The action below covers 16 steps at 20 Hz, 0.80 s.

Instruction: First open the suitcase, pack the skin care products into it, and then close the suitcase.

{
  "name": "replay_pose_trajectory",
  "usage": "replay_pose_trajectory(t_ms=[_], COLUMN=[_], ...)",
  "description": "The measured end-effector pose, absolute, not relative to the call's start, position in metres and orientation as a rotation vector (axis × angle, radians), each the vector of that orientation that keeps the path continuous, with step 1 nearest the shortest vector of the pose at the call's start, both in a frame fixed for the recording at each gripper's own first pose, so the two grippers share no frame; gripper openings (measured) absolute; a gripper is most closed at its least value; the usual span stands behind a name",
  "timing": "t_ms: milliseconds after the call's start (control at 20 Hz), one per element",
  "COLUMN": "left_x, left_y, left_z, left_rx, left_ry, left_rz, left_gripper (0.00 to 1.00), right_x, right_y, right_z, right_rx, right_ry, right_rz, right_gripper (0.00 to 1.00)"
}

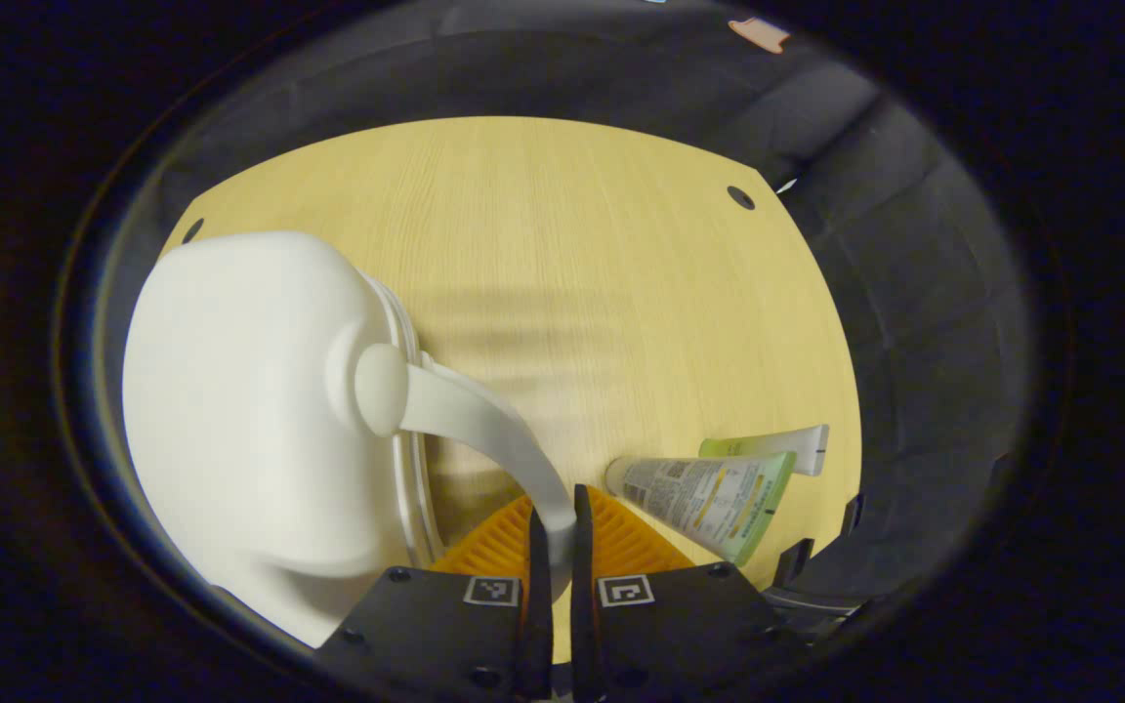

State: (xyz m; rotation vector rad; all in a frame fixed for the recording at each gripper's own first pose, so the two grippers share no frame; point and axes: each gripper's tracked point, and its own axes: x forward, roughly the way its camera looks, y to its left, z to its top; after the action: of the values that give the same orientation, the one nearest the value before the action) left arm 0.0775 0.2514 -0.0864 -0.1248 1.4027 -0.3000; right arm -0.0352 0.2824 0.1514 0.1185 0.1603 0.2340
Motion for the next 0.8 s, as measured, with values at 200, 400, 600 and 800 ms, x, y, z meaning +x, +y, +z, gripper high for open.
replay_pose_trajectory(t_ms=[200, 400, 600, 800], left_x=[0.084, 0.097, 0.110, 0.127], left_y=[0.264, 0.296, 0.368, 0.467], left_z=[-0.030, 0.049, 0.111, 0.162], left_rx=[-0.193, -0.185, -0.091, 0.002], left_ry=[1.346, 1.256, 1.182, 1.097], left_rz=[-0.311, -0.323, -0.273, -0.154], left_gripper=[0.15, 0.15, 0.15, 0.15], right_x=[-0.040, -0.045, -0.048, -0.056], right_y=[0.290, 0.301, 0.311, 0.324], right_z=[0.163, 0.169, 0.181, 0.195], right_rx=[0.108, 0.102, 0.095, 0.093], right_ry=[0.122, 0.116, 0.096, 0.073], right_rz=[0.244, 0.271, 0.275, 0.254], right_gripper=[0.95, 0.95, 0.95, 0.94])
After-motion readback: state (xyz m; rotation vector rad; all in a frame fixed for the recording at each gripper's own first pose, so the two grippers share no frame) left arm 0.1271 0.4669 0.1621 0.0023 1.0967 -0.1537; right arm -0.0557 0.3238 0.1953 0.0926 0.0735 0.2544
